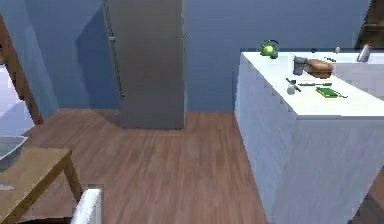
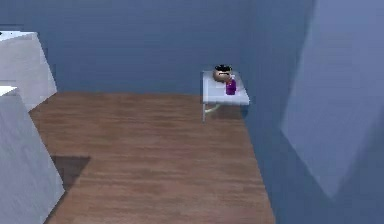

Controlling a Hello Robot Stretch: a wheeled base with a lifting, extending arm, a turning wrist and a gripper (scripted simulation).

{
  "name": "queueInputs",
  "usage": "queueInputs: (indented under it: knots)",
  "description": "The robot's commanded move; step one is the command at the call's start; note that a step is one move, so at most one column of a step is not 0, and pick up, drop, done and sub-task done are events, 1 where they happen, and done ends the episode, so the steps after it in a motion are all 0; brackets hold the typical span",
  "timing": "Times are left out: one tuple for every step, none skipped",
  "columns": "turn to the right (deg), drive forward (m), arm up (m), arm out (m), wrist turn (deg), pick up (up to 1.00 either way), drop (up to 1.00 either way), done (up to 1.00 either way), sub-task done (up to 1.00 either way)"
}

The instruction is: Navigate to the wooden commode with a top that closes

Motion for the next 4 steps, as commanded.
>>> queueInputs:
  knots:
    - [0.0, 0.8, 0.0, 0.0, 0.0, 0.0, 0.0, 0.0, 0.0]
    - [-45.0, 0.0, 0.0, 0.0, 0.0, 0.0, 0.0, 0.0, 0.0]
    - [0.0, 0.75, 0.0, 0.0, 0.0, 0.0, 0.0, 0.0, 0.0]
    - [-18.0, 0.0, 0.0, 0.0, 0.0, 0.0, 0.0, 0.0, 0.0]
